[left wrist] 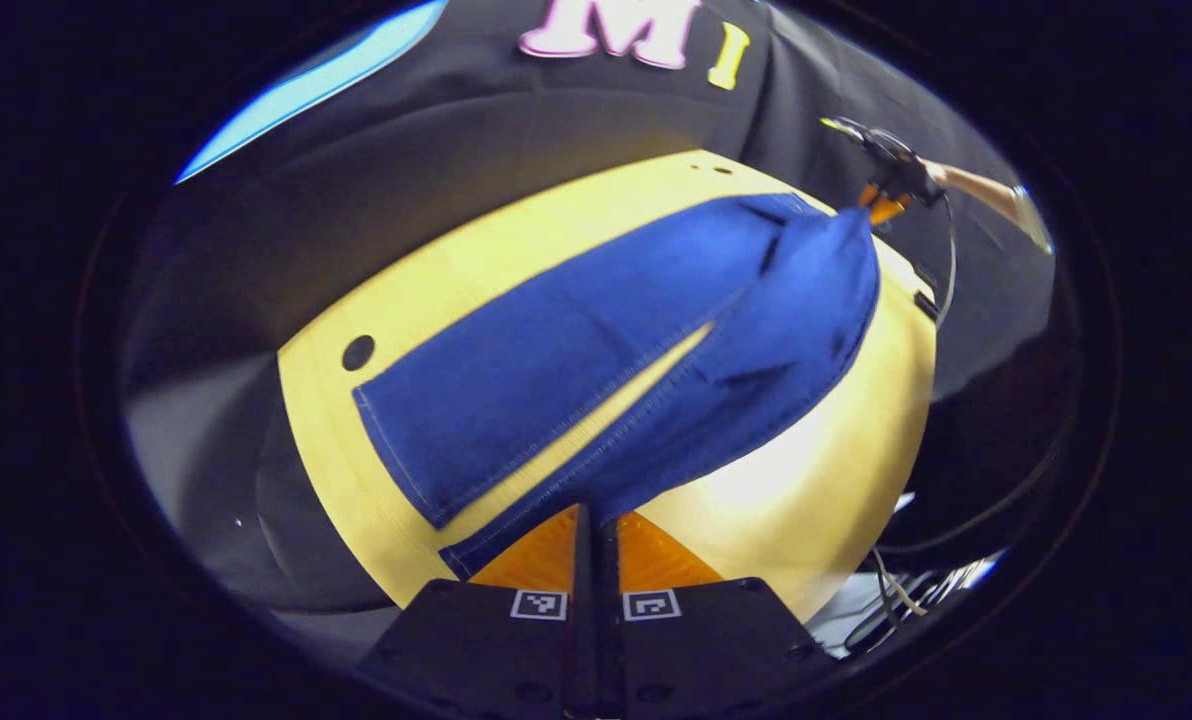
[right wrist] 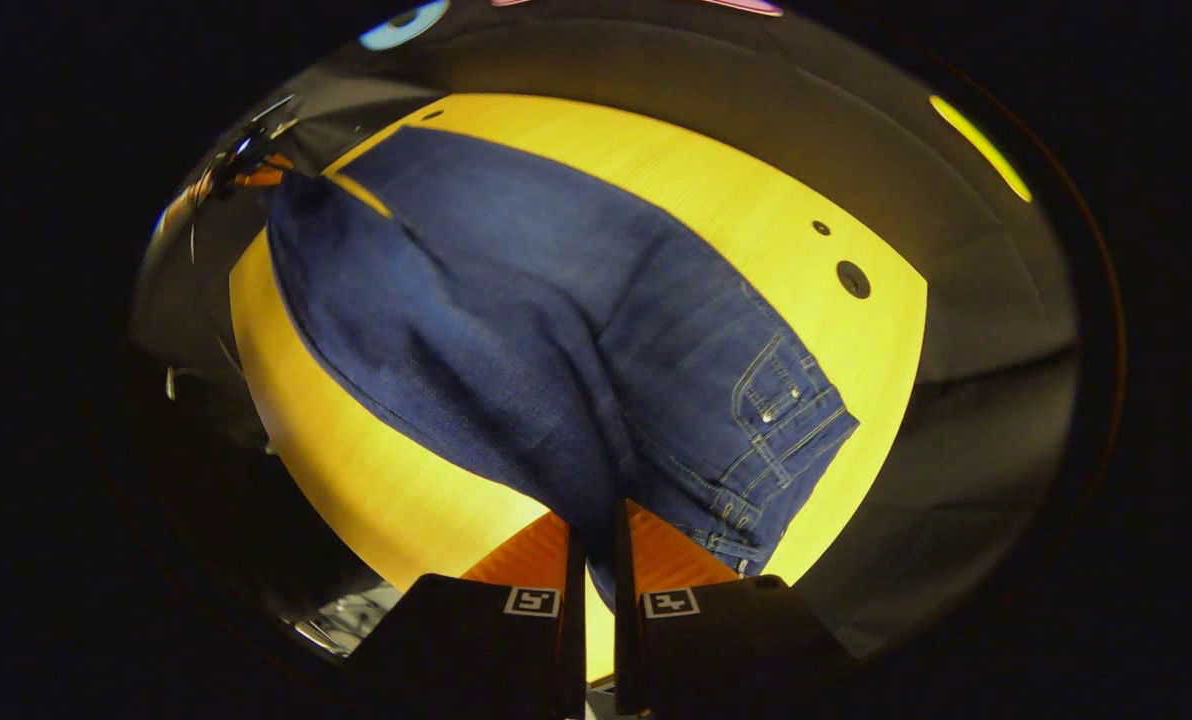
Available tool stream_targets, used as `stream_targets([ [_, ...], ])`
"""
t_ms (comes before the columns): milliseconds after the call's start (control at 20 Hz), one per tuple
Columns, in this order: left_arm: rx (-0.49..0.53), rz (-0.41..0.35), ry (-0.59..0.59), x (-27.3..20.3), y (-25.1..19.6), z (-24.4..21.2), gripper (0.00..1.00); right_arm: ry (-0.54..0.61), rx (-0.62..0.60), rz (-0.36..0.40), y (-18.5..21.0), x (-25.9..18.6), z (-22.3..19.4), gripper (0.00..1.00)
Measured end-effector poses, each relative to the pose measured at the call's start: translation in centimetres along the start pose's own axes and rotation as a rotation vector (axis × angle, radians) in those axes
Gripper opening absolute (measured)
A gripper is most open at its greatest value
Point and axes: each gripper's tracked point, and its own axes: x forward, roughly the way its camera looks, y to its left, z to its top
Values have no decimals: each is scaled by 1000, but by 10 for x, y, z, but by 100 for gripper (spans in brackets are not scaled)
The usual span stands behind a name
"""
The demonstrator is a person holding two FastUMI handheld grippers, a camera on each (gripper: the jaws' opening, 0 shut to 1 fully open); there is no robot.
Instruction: Grasp the waist and the cuffs of the jeans and fold them to make the two legs overlap; first hold the waist and fold one-third of the jeans toward the cuffs, then hold the cuffs and fold the remaining one-third in the same direction to finish folding.
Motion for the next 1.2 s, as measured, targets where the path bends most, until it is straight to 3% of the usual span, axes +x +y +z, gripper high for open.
stream_targets([
  [250, -154, 155, -23, 25, 49, 57, 6, -84, 181, -95, -62, 24, 70, 16],
  [400, -327, 209, -27, 70, 69, 64, 6, -97, 286, -136, -87, 63, 95, 16],
  [600, -395, 303, 33, 128, 101, 49, 10, -36, 279, -213, -101, 119, 97, 16],
  [750, -365, 319, 12, 140, 108, 53, 45, 7, 264, -246, -100, 140, 94, 16],
  [850, -341, 377, -67, 118, 118, 72, 100, -3, 247, -255, -106, 138, 99, 19],
  [900, -326, 403, -120, 108, 123, 82, 96, -3, 257, -253, -106, 135, 97, 28],
  [950, -308, 422, -173, 94, 122, 95, 96, -26, 280, -248, -107, 128, 99, 26],
  [1100, -252, 429, -353, 51, 108, 133, 96, -176, 360, -259, -120, 87, 122, 100],
  [1200, -237, 402, -459, 21, 81, 153, 95, -276, 459, -269, -128, 46, 131, 98],
])
